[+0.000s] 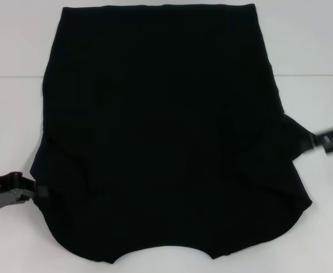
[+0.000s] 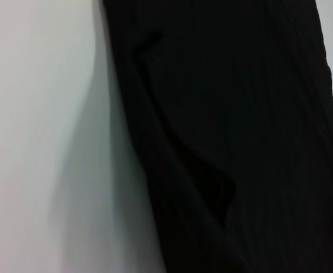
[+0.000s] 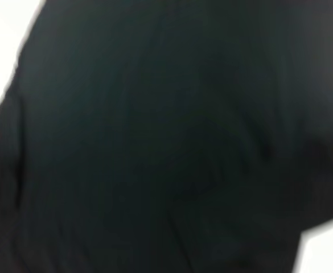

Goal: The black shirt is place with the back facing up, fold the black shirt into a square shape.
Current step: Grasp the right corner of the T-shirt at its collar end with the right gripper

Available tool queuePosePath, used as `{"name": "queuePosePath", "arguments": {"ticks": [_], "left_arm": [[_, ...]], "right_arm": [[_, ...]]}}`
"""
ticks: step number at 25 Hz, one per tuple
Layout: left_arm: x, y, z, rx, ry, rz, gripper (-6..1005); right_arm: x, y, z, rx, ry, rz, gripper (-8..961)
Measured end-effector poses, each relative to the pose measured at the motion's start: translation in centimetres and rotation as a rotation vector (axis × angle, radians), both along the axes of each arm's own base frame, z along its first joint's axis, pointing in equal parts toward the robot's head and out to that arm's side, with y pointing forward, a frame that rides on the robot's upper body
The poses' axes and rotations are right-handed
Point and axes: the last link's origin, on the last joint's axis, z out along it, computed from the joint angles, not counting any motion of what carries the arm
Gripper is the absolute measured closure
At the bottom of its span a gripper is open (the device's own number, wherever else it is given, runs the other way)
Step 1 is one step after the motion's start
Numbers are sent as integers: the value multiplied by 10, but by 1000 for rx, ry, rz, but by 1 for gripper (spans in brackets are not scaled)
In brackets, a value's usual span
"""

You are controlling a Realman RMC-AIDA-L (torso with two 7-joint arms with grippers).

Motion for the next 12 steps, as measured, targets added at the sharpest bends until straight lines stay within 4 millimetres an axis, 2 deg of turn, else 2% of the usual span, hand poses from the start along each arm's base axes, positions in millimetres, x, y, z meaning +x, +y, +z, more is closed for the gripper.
{"name": "queuePosePath", "arguments": {"ticks": [5,12], "left_arm": [[2,5,1,11,7,-4,947],[6,12,1,23,11,-6,947]], "right_arm": [[22,-23,2,-84,-30,-63,101],[33,-35,-23,-113,-17,-85,102]]}}
